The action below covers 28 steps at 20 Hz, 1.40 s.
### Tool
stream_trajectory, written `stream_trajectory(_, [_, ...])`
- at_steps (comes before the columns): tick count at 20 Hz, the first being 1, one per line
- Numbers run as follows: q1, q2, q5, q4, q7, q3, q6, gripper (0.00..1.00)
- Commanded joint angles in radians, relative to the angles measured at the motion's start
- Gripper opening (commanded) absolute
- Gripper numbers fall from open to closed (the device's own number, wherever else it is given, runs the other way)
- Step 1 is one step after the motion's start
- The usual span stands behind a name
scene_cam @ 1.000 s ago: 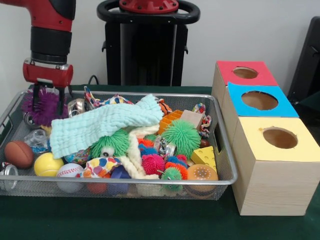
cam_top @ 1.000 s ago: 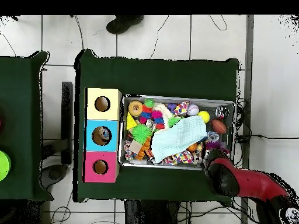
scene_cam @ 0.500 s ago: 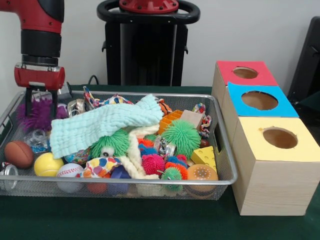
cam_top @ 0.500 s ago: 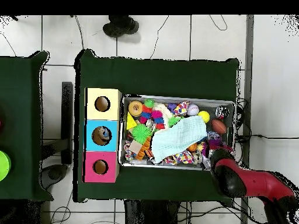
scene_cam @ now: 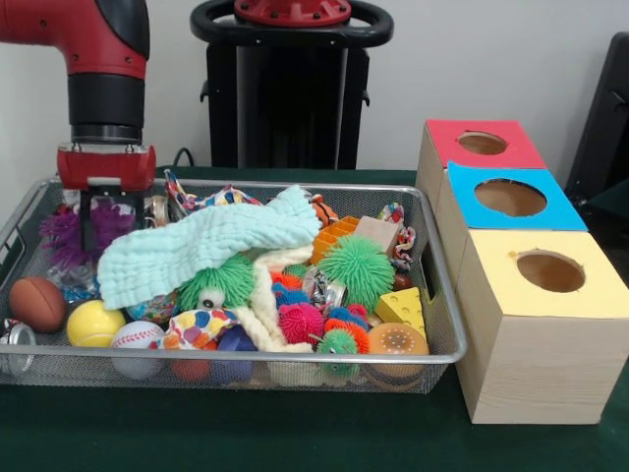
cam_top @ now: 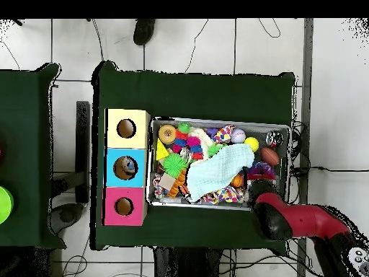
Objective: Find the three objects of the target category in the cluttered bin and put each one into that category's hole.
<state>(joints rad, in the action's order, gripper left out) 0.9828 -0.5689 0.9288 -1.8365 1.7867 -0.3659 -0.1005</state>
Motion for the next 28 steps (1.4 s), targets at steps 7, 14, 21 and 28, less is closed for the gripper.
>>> stream_trajectory(7, [-0.025,0.071,0.005,0.042,0.09,-0.062,-0.011,1.0])
stream_trajectory(14, [-0.262,0.012,-0.204,-0.051,0.239,0.238,0.003,1.0])
stream_trajectory(21, [-0.28,-0.069,-0.126,0.018,0.066,0.241,0.027,1.0])
stream_trajectory(28, [-0.152,-0.105,-0.059,0.032,-0.061,0.101,0.139,1.0])
